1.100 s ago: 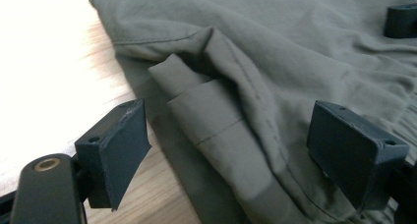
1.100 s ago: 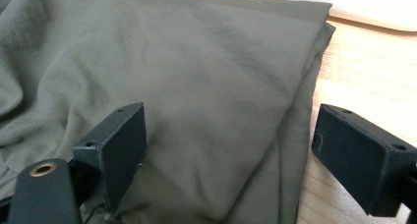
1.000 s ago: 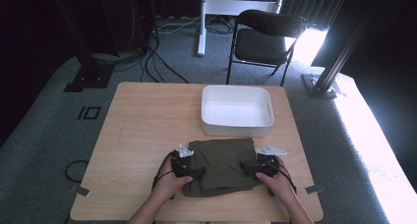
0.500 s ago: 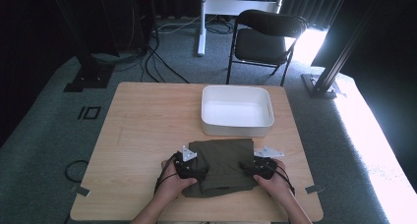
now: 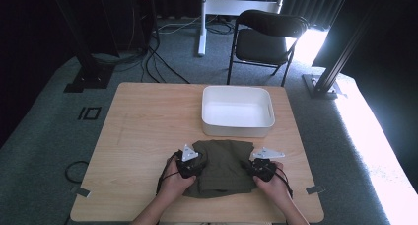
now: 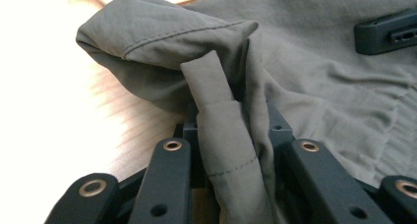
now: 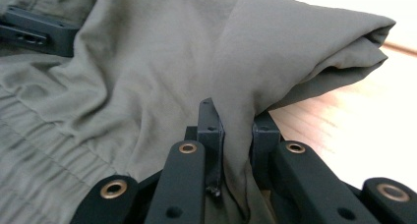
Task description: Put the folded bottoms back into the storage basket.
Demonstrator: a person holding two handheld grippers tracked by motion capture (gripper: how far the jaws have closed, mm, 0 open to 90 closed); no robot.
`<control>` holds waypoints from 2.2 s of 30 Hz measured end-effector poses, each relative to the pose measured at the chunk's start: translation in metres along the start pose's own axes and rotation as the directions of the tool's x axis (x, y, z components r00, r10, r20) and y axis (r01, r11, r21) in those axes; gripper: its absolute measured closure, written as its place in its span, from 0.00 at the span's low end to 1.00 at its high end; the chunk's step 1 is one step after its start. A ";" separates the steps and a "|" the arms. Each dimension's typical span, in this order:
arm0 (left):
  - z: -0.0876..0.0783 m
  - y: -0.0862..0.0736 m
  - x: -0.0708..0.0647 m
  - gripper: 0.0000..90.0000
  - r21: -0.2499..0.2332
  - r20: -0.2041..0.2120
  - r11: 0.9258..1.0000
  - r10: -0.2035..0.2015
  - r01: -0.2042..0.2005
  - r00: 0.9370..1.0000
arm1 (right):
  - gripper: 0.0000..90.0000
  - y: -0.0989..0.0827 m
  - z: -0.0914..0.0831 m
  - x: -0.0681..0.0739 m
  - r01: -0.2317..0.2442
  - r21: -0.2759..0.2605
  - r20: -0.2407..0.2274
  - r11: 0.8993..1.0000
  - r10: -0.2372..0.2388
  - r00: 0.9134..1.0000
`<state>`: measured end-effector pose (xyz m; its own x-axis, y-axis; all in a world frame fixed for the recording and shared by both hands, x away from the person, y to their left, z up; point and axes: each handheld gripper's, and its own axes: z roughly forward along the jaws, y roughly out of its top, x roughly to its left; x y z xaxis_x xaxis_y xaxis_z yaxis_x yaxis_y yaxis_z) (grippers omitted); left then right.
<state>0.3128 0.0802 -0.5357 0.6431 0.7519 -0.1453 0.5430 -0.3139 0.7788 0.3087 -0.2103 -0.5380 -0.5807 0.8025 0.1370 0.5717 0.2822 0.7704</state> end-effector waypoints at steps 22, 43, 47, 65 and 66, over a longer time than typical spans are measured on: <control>-0.044 0.055 -0.008 0.88 -0.164 0.067 0.986 0.004 0.007 0.998 | 0.89 0.042 -0.061 0.007 -0.047 -0.172 -0.061 0.984 0.037 0.997; -0.035 0.129 0.007 0.88 -0.220 0.086 0.975 -0.013 0.032 0.996 | 0.89 0.101 -0.080 -0.030 -0.088 -0.265 -0.043 0.960 0.079 0.996; -0.031 0.140 0.010 0.88 -0.224 0.088 0.974 -0.011 0.031 0.996 | 0.90 0.110 -0.078 -0.038 -0.101 -0.265 -0.044 0.959 0.092 0.995; -0.002 0.192 0.031 0.88 -0.218 0.074 0.975 -0.022 0.038 0.997 | 0.90 0.151 -0.067 -0.074 -0.150 -0.272 -0.014 0.951 0.152 0.988; 0.000 0.194 0.033 0.88 -0.216 0.073 0.976 -0.028 0.043 0.997 | 0.90 0.153 -0.066 -0.076 -0.157 -0.271 -0.014 0.950 0.160 0.987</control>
<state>0.4390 0.0439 -0.3893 0.6655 0.7160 -0.2108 0.4408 -0.1491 0.8852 0.4021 -0.2633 -0.3896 -0.4901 0.8298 0.2669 0.4773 -0.0007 0.8788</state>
